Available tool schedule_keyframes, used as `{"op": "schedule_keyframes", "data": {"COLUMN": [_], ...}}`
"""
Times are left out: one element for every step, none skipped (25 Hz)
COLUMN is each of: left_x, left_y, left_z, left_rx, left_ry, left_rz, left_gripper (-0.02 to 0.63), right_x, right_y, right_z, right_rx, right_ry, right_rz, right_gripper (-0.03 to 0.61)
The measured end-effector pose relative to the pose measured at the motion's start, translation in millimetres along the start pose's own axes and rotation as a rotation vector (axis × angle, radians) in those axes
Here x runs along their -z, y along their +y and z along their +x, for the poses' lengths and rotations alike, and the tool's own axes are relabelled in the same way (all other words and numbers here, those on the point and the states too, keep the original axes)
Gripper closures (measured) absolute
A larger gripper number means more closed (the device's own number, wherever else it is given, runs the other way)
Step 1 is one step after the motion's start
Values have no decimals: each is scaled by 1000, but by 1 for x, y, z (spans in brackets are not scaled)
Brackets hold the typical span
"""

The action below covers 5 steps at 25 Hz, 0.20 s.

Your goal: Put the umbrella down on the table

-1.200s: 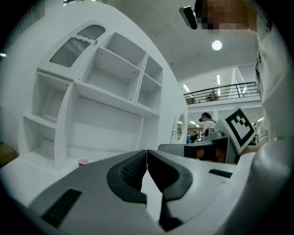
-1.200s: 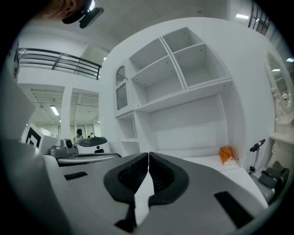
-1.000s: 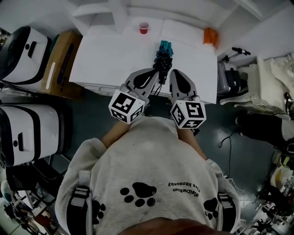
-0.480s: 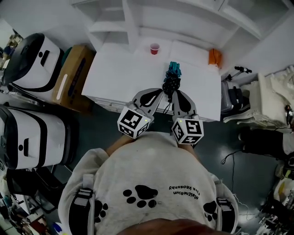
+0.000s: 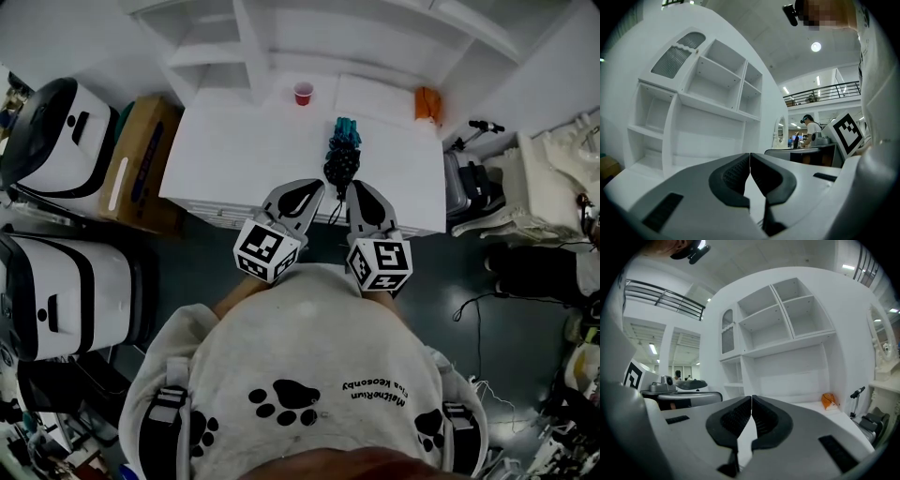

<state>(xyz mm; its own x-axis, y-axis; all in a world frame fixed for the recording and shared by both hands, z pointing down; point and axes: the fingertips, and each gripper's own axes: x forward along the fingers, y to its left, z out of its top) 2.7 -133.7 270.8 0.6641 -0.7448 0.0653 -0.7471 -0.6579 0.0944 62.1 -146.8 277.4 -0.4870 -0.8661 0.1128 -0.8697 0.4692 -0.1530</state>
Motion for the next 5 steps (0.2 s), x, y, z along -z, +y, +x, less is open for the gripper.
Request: {"op": "schedule_keyframes", "data": {"left_x": [0,1,1,2,2], "left_y": [-1,-3,-5,-7,-9], "left_z": [0,-1,-2,-3,-4], "left_rx": [1,2,4,5,6], "left_ry": [1,3,5,7,9], "left_rz": [0,-1,-2,-2,-2], "left_gripper": [595,595,595,595,595], "right_x": [-1,-1,-1,-1,-1], "right_y": [0,0,0,0,0], "right_z": [-1,-3,-5,-7,-9], "right_rx": [1,1,1,0,0], "right_ry": [-2,-4,-4,-4,-4], "right_rz": [-1,-2,-2,-2,-2], "right_gripper": [546,546,546,546,546]}}
